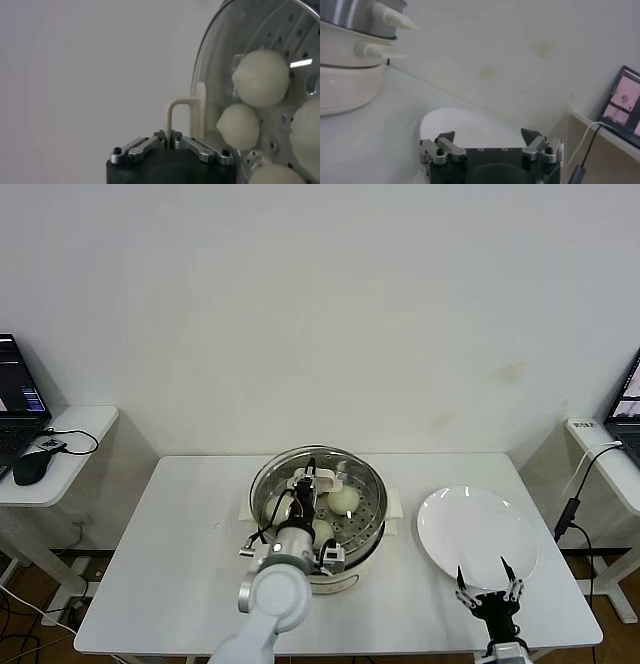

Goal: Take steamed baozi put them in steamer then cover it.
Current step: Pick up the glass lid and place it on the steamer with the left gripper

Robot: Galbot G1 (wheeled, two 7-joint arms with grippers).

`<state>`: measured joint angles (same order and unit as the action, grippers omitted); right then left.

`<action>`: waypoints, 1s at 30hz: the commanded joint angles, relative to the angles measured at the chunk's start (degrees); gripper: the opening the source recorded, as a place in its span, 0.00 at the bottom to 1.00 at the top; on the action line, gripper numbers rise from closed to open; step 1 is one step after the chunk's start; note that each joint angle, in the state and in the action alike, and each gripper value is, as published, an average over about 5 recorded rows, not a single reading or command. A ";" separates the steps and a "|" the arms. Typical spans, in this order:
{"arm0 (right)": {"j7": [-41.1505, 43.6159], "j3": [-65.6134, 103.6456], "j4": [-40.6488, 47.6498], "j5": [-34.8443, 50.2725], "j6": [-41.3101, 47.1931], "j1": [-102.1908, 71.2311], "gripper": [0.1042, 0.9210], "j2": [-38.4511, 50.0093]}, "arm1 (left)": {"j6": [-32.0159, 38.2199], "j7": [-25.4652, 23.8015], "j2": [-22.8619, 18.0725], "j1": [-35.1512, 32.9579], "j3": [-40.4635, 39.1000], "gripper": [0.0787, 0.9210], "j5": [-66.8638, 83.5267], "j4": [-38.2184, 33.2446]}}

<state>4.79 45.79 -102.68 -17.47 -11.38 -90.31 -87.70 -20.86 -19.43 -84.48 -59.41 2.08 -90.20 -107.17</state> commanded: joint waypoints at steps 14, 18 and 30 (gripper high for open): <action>0.00 -0.17 0.69 0.01 -0.15 0.14 0.88 0.36 | 0.95 0.10 -1.73 -0.20 -0.32 0.07 -2.03 1.25; 0.06 -0.34 0.72 -0.05 -0.09 0.22 0.88 0.33 | 1.01 -0.11 -1.84 -0.41 -0.44 0.07 -1.86 0.84; 0.17 -0.62 0.71 -0.30 -0.13 0.09 0.88 0.22 | 1.20 -0.18 -1.96 -0.67 -0.39 0.07 -2.08 0.93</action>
<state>4.91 45.21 -101.97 -17.74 -11.52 -90.22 -87.46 -19.71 -19.64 -86.31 -60.03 1.65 -92.07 -106.43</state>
